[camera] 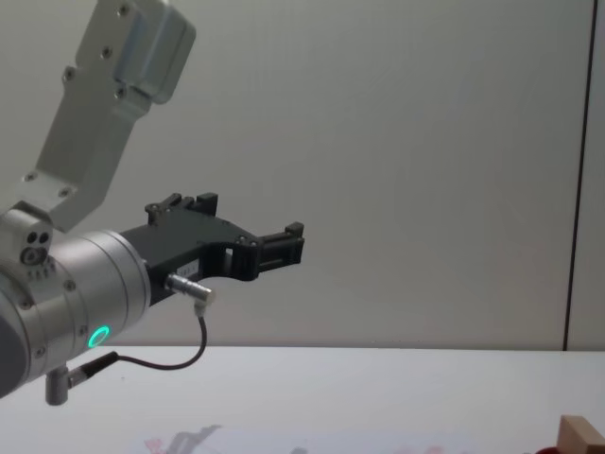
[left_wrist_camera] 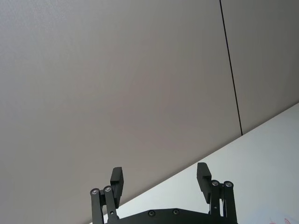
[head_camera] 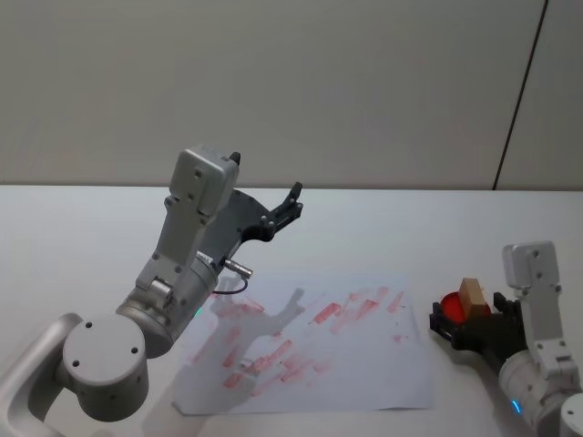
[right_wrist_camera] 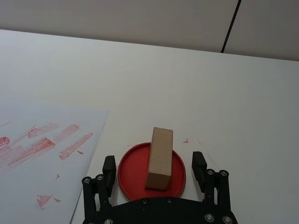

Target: Use the one hand to pick up the stamp and affix it onto the A4 paper.

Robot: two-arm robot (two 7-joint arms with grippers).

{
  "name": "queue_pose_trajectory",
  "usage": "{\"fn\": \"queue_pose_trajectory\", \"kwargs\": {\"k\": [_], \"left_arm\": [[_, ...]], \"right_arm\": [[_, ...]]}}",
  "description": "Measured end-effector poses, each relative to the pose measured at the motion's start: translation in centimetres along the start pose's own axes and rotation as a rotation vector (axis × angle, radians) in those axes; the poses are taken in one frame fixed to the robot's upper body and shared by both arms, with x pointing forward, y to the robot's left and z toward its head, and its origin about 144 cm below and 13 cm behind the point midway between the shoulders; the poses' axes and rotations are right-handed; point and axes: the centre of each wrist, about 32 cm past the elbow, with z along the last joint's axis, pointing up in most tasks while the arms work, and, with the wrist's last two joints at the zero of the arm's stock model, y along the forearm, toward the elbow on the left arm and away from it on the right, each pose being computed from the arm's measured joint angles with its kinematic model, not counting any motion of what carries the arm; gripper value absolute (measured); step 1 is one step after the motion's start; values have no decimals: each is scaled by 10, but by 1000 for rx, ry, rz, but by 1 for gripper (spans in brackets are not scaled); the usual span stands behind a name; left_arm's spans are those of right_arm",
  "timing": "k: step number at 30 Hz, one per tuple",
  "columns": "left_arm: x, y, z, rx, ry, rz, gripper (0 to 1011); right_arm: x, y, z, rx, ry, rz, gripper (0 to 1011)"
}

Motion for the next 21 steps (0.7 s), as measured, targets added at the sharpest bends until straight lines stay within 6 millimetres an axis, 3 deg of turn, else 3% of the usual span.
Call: {"fn": "queue_pose_trajectory", "kwargs": {"k": [21], "left_arm": [[0, 0, 0, 0, 0, 0, 1003]], "right_arm": [[0, 0, 2, 24, -2, -2, 1001]]}}
